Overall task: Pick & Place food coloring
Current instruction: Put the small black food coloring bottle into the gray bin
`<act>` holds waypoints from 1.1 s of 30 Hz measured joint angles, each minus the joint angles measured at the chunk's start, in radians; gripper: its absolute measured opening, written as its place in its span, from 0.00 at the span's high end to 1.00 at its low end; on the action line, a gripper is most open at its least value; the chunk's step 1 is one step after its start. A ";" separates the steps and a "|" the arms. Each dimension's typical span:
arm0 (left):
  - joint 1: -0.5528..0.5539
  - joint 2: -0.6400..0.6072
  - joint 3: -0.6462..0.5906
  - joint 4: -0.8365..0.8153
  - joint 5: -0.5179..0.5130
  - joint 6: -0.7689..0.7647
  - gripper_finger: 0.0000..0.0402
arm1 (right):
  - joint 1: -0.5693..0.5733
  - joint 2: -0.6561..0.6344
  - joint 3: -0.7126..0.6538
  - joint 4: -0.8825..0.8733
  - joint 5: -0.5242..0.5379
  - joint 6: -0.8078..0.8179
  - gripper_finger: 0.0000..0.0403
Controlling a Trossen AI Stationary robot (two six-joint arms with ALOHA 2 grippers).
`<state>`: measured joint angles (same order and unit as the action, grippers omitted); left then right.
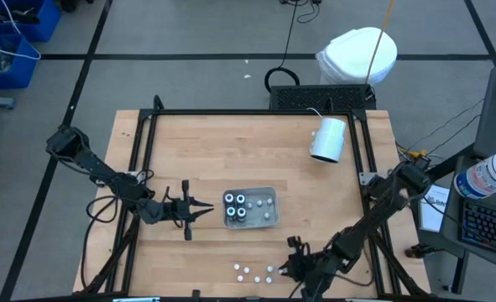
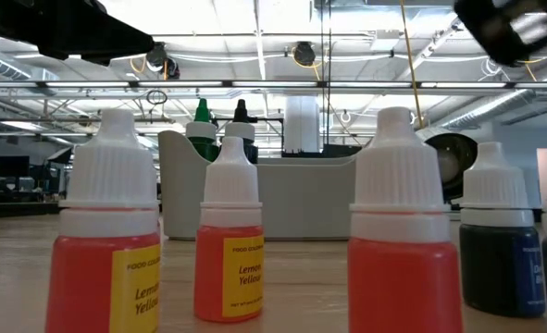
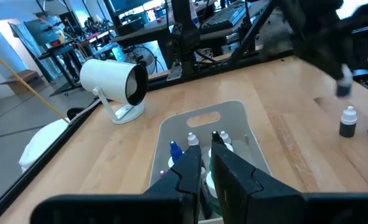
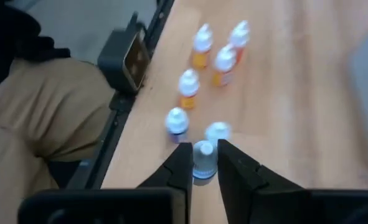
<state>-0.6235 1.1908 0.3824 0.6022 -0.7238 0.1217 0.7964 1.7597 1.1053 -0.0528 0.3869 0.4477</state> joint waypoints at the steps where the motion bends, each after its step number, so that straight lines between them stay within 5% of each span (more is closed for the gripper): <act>1: 0.000 0.000 0.000 0.000 0.000 0.000 0.88 | -0.007 -0.039 0.000 -0.038 0.002 -0.002 0.89; 9: 0.000 0.000 0.000 0.000 0.000 0.001 0.88 | -0.116 -0.243 0.001 -0.066 0.216 -0.196 0.89; 18: 0.000 0.000 0.000 -0.004 0.000 0.010 0.88 | -0.318 -0.169 -0.016 -0.005 0.153 -0.264 0.89; 33: 0.000 0.000 0.001 -0.017 0.000 0.005 0.88 | -0.424 -0.001 -0.033 0.080 0.056 -0.277 0.89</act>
<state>-0.6231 1.1912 0.3831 0.5847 -0.7242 0.1265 0.3722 1.7585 1.0721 0.0276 0.4427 0.1705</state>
